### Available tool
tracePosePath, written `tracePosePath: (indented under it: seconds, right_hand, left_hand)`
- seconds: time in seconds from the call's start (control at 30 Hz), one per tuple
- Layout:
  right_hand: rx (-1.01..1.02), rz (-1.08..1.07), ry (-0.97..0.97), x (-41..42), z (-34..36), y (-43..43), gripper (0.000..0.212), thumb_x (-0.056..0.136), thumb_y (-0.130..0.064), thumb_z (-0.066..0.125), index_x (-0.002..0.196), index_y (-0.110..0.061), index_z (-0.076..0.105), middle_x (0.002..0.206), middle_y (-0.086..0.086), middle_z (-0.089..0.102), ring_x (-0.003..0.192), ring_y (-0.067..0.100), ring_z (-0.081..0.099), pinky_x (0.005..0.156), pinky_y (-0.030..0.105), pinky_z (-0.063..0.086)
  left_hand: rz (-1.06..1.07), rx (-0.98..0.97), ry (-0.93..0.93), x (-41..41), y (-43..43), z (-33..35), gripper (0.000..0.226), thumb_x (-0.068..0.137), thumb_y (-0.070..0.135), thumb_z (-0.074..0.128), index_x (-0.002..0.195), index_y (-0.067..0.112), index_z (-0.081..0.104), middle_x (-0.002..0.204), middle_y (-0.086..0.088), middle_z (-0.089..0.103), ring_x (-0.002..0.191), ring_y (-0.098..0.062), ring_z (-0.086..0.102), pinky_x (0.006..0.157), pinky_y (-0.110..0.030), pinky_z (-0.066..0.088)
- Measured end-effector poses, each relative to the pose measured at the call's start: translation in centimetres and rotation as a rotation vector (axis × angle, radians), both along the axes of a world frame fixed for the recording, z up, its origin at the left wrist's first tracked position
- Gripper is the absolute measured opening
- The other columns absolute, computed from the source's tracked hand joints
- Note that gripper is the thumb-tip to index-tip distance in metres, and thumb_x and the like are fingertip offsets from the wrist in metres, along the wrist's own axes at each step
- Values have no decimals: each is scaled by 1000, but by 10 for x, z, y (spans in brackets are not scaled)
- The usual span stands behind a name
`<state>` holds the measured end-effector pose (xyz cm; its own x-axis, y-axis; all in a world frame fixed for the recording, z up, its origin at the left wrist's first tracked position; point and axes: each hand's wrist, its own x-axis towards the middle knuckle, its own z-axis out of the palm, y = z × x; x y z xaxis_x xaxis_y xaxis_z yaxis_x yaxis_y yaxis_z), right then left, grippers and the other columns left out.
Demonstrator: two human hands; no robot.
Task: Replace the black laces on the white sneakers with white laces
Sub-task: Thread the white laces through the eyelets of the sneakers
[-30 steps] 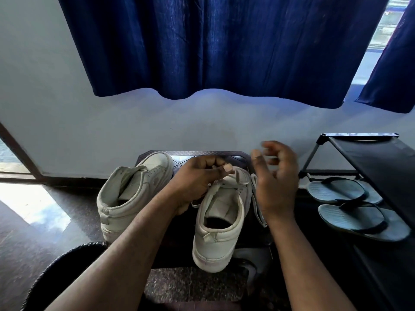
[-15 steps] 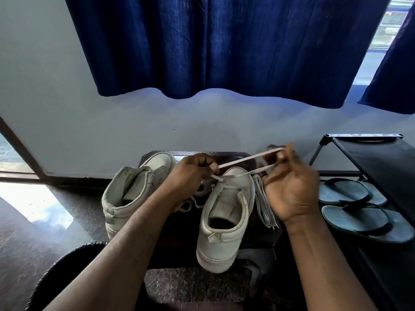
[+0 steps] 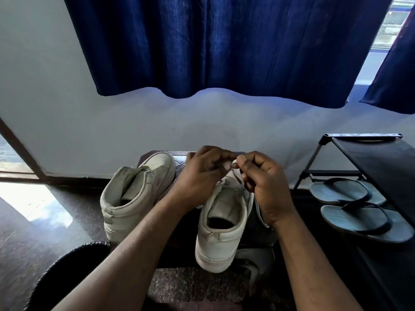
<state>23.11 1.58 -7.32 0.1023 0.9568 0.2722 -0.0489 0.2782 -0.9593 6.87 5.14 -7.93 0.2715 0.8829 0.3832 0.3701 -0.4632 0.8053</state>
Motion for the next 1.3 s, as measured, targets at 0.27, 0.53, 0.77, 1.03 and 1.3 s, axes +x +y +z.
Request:
tracePosePath:
  seconds: [0.27, 0.53, 0.77, 1.03, 1.3]
  right_hand:
    - [8, -45, -7, -1, -3, 1, 23, 100, -12, 64, 89, 7, 68, 55, -7, 46, 53, 6, 39, 51, 17, 34]
    - [12, -48, 42, -3, -1, 1, 24, 97, -19, 68, 73, -13, 69, 58, 0, 49, 54, 10, 38, 51, 22, 32]
    - [24, 28, 230, 6, 3, 1, 20, 91, -20, 60, 74, -14, 69, 67, 2, 57, 53, 10, 38, 50, 21, 29]
    - [34, 20, 55, -2, -2, 0, 24, 91, -21, 64, 84, 1, 68, 64, 17, 50, 57, 11, 44, 52, 20, 37]
    - [-16, 0, 205, 8, 5, -1, 19, 90, -18, 64, 73, -17, 72, 62, 3, 52, 55, 12, 37, 49, 21, 29]
  left_hand:
    - [-135, -216, -254, 1, -1, -2, 24, 98, 35, 57, 104, 18, 73, 117, -14, 68, 115, -34, 64, 105, -55, 49]
    - [154, 27, 196, -7, 7, -1, 18, 99, 32, 57, 89, 19, 66, 96, -2, 64, 93, -26, 59, 82, -35, 39]
    - [405, 12, 284, -24, 2, 6, 17, 100, 37, 55, 110, 28, 67, 119, 7, 58, 96, -21, 62, 77, -32, 42]
    - [-82, -189, -97, -2, -5, 6, 11, 100, 29, 62, 96, 19, 62, 84, -13, 65, 67, -11, 50, 66, -30, 39]
    - [345, -74, 385, -27, 5, 2, 10, 97, 32, 66, 105, 28, 70, 112, 7, 65, 102, -22, 63, 83, -33, 45]
